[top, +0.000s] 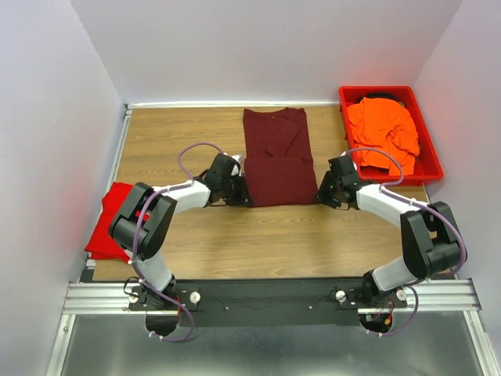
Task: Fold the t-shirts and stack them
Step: Fold the tshirt
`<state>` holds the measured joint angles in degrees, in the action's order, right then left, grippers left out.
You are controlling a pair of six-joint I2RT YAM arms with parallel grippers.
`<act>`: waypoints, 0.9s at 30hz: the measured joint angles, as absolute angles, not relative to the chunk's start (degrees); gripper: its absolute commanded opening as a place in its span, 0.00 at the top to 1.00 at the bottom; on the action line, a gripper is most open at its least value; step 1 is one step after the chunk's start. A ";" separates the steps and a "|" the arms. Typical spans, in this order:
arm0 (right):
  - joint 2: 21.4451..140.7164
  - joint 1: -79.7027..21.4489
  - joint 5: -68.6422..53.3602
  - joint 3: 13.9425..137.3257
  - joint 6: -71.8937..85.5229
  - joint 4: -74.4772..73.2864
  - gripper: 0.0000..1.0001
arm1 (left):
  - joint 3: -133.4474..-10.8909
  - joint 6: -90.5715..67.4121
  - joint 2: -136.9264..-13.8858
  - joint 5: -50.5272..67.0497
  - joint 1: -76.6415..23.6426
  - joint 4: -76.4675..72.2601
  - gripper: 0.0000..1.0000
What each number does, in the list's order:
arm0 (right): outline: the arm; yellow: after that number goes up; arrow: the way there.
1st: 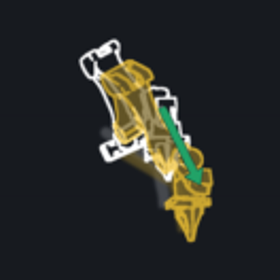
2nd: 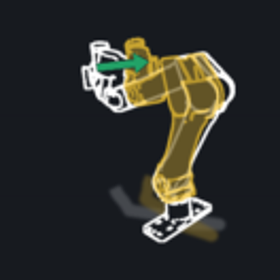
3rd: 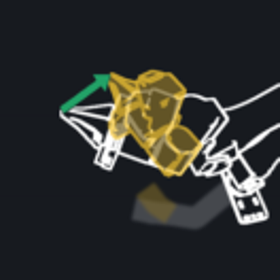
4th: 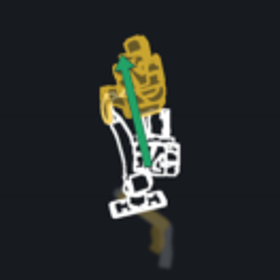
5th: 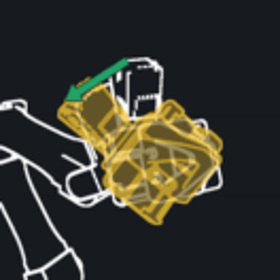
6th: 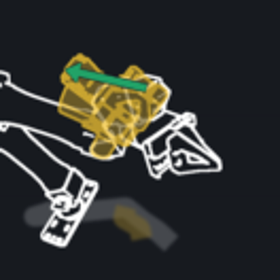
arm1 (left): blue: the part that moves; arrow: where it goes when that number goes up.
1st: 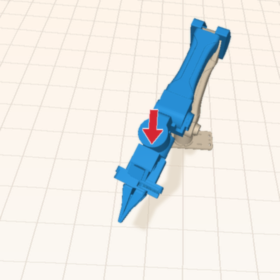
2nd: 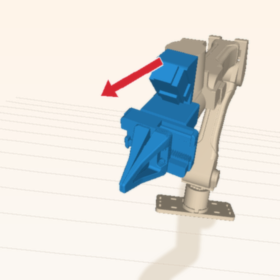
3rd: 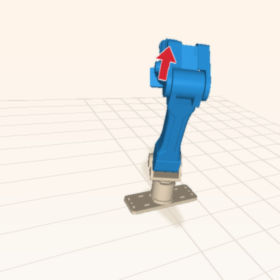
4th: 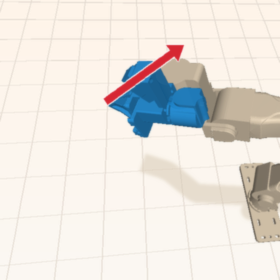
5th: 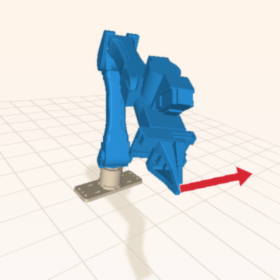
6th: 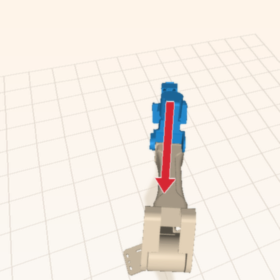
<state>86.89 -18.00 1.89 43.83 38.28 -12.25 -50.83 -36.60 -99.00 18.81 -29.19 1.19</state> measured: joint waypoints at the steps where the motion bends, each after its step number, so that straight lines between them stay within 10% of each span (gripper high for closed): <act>1: 86.17 -18.00 1.91 43.59 38.00 -12.47 0.54 | -50.74 -36.53 -98.30 18.65 -29.04 1.58 0.66; 27: 88.73 -18.00 3.57 44.84 37.43 -13.21 0.53 | -45.34 -38.06 -95.70 18.28 -27.38 -4.23 0.50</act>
<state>88.73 -18.00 3.57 44.84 37.43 -13.21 -45.34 -38.06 -95.70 18.28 -27.38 -4.23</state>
